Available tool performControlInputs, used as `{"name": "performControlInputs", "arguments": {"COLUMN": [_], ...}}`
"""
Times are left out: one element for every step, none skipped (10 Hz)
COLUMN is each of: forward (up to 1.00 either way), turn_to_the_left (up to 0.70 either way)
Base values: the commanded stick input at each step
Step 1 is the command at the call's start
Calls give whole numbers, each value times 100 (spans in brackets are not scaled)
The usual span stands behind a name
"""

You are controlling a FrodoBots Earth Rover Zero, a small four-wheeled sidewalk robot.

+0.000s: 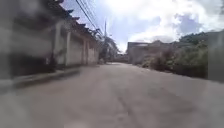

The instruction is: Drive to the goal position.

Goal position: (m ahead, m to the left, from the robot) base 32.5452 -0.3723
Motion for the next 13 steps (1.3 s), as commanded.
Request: {"name": "performControlInputs", "arguments": {"forward": [100,100,100,100,100,100,100,100,100,100,100,100,100], "turn_to_the_left": [0,0,0,0,0,-2,-1,0,0,0,0,0,0]}}
